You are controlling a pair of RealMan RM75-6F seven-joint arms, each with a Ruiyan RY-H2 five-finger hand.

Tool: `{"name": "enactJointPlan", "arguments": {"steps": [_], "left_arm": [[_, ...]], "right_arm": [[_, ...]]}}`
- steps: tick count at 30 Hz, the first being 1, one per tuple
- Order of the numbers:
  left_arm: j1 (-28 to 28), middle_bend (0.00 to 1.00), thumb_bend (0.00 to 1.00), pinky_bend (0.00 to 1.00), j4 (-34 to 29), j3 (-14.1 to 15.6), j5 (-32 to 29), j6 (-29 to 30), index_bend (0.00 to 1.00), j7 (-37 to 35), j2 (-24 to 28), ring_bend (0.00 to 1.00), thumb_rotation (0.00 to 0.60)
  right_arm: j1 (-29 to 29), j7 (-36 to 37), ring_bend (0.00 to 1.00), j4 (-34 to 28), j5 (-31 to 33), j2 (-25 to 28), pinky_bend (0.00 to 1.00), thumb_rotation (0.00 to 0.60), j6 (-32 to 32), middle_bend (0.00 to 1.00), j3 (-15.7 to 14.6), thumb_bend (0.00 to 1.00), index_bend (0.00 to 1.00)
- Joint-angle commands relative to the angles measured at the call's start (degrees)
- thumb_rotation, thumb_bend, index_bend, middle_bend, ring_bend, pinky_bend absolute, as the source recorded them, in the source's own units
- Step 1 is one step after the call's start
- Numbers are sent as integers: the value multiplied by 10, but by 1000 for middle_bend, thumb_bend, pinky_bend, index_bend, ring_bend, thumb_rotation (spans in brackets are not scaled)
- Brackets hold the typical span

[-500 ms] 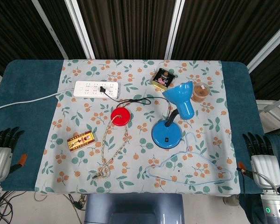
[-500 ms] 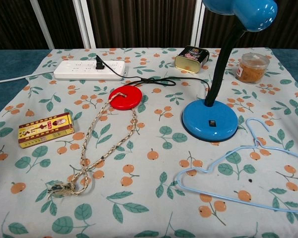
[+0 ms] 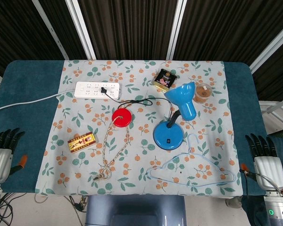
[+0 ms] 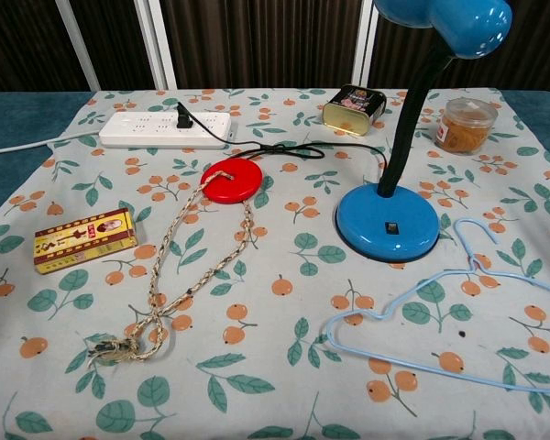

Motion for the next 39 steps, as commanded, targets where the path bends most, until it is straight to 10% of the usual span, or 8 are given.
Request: {"name": "enactJointPlan", "arguments": {"steps": [1, 14, 23, 39], "left_arm": [[0, 71, 361, 105, 0, 0, 0, 1, 144, 0, 0, 55, 600], [0, 71, 361, 105, 0, 0, -1, -1, 144, 0, 0, 55, 600], [-1, 71, 361, 105, -2, 0, -4, -5, 144, -1, 1, 55, 600], [-1, 71, 361, 105, -4, 0, -6, -6, 144, -2, 2, 55, 600]], "right_arm": [[0, 1, 58, -2, 1, 1, 0, 600, -1, 92, 0, 293, 25], [4, 16, 219, -2, -6, 1, 212, 600, -14, 107, -8, 294, 9], [21, 36, 581, -10, -9, 13, 424, 600, -65, 442, -25, 293, 0], [143, 10, 786, -61, 9, 6, 640, 600, -249, 681, -8, 496, 0]]}}
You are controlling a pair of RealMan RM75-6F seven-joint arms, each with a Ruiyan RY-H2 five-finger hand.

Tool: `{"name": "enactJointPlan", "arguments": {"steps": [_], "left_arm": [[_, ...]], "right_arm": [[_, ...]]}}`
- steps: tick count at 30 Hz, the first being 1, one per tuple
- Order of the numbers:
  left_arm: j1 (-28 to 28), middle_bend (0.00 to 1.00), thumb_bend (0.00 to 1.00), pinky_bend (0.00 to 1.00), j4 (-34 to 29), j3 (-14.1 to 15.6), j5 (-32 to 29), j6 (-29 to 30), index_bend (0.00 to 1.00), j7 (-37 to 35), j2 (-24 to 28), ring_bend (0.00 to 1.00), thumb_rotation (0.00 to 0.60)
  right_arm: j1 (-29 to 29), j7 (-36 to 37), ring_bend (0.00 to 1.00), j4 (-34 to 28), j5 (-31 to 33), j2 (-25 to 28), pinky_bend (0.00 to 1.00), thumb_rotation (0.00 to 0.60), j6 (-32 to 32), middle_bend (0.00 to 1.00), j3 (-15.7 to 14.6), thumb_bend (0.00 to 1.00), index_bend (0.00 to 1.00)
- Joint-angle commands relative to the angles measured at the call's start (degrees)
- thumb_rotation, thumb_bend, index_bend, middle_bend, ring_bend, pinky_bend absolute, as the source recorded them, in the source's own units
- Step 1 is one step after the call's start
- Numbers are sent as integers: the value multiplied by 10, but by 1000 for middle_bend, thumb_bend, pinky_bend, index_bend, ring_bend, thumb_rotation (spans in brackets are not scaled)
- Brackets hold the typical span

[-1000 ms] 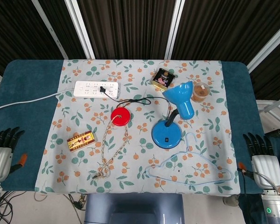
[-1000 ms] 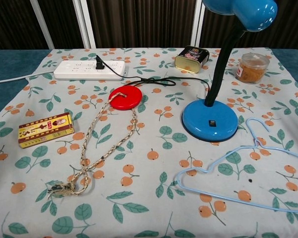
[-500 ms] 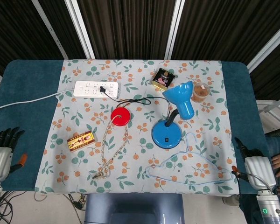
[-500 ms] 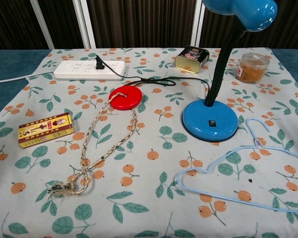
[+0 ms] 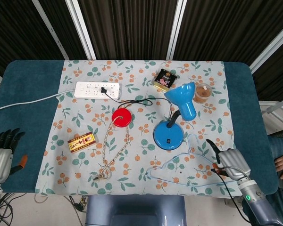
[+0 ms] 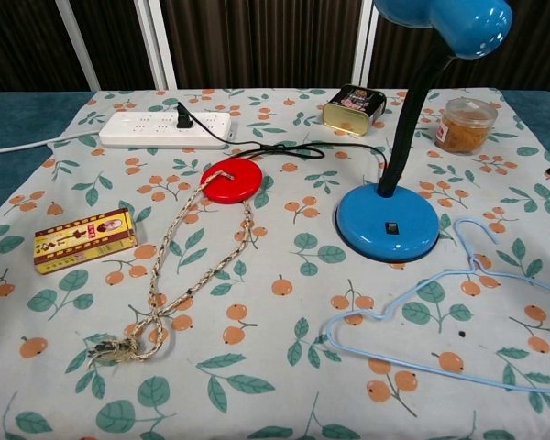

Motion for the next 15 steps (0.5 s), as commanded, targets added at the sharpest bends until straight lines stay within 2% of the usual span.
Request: {"name": "enactJointPlan", "arguments": {"steps": [1, 5, 10, 15], "left_arm": [[0, 71, 361, 105, 0, 0, -1, -1, 144, 0, 0, 55, 600], [-1, 71, 361, 105, 0, 0, -2, -2, 144, -1, 1, 55, 600], [-1, 71, 361, 105, 0, 0, -2, -2, 144, -2, 1, 55, 600], [-1, 71, 361, 104, -1, -1, -3, -3, 144, -4, 1, 55, 600]], "right_arm": [[23, -11, 789, -6, 13, -21, 652, 600, -26, 686, 13, 511, 0], [43, -22, 806, -8, 27, -42, 687, 600, -51, 712, 18, 595, 0], [63, -35, 846, -5, 49, -73, 733, 600, -78, 772, 25, 759, 0], [79, -52, 851, 4, 65, -99, 766, 600, -93, 786, 31, 797, 0]]}}
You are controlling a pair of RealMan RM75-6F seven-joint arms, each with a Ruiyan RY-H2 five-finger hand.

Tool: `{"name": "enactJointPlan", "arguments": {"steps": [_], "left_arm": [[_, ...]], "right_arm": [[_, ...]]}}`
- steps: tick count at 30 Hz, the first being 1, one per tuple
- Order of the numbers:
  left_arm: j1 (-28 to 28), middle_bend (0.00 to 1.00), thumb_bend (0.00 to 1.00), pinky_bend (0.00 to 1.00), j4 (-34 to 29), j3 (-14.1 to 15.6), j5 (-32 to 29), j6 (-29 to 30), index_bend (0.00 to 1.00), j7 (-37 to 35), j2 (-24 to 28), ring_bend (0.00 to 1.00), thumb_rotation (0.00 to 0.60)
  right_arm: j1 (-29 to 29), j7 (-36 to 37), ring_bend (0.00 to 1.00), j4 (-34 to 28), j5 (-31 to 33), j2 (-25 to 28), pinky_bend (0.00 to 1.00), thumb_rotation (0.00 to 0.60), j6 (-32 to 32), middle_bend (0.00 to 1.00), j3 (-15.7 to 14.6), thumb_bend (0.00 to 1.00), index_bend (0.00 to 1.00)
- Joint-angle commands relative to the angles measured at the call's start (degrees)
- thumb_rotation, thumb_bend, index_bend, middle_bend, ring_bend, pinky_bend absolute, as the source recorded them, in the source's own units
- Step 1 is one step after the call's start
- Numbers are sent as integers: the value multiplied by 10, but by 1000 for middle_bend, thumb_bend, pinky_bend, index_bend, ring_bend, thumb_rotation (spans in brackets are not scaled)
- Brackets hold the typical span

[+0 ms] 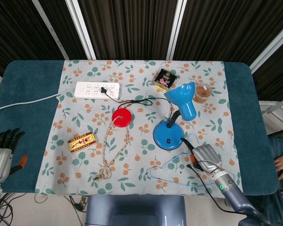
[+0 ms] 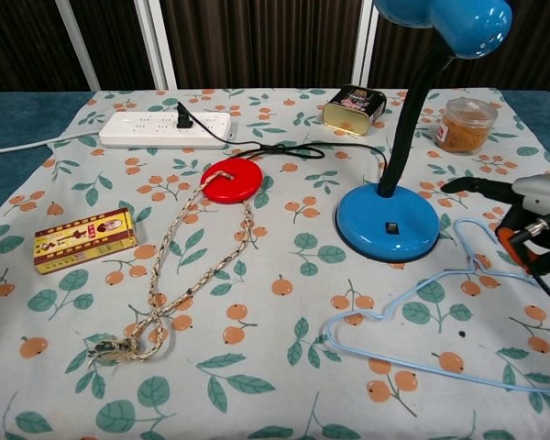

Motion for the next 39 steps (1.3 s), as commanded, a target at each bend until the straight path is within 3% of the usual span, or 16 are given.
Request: {"name": "enactJointPlan", "arguments": {"steps": [1, 23, 39], "left_arm": [[0, 71, 361, 104, 0, 0, 0, -1, 144, 0, 0, 55, 600], [-1, 71, 361, 105, -1, -1, -3, -2, 144, -5, 2, 55, 600], [-1, 71, 361, 105, -1, -1, -5, -3, 144, -4, 2, 55, 600]], "right_arm": [[11, -11, 851, 6, 9, -14, 774, 600, -12, 786, 3, 797, 0], [53, -62, 852, 20, 79, -47, 886, 600, -65, 787, -1, 799, 0], [65, -80, 851, 30, 104, -61, 944, 600, -60, 787, -3, 799, 0]]}}
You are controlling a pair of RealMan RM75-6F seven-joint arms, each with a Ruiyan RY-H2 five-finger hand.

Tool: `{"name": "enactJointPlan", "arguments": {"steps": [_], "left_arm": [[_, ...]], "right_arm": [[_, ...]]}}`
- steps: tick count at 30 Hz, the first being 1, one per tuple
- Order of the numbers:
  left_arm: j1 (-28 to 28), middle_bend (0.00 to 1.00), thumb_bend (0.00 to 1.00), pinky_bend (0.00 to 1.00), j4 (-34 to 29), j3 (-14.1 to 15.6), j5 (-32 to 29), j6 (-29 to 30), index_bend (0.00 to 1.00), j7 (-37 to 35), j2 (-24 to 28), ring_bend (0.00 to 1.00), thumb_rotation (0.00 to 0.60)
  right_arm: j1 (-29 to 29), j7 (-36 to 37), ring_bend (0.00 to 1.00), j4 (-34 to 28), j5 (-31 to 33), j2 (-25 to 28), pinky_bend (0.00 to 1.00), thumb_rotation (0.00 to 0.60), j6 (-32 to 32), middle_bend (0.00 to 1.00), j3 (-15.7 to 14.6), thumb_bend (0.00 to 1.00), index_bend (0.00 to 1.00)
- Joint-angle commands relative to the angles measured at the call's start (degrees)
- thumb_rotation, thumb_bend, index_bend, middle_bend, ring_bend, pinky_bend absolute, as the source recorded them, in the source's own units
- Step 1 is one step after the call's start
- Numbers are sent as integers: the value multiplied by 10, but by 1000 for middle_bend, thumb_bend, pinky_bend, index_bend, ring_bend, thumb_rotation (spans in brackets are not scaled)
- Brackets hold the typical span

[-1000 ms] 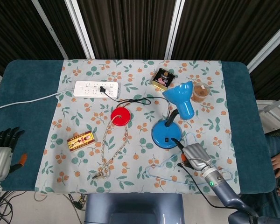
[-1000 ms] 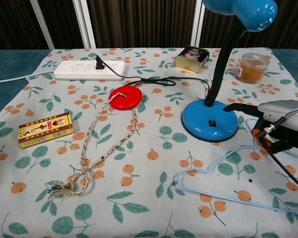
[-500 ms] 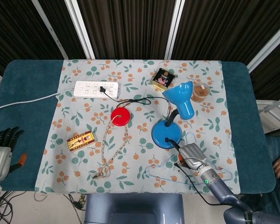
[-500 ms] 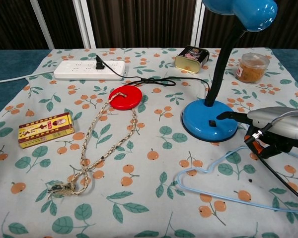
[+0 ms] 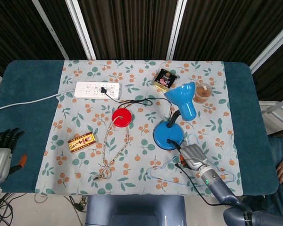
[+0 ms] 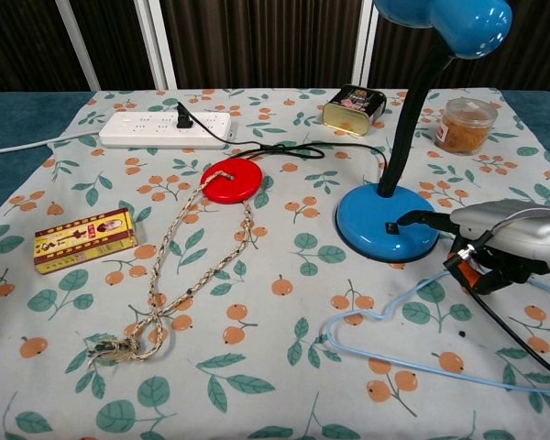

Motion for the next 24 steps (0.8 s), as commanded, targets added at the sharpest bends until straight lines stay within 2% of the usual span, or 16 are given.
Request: {"name": "enactJointPlan", "arguments": {"steps": [1, 24], "left_arm": [[0, 71, 361, 105, 0, 0, 0, 0, 144, 0, 0, 55, 600], [0, 71, 361, 105, 0, 0, 0, 0, 144, 1, 0, 55, 600]], "right_arm": [[2, -2, 851, 1, 3, -1, 947, 600, 1, 787, 0, 798, 0], [14, -8, 851, 5, 15, -11, 1000, 600, 6, 787, -9, 800, 0]]}}
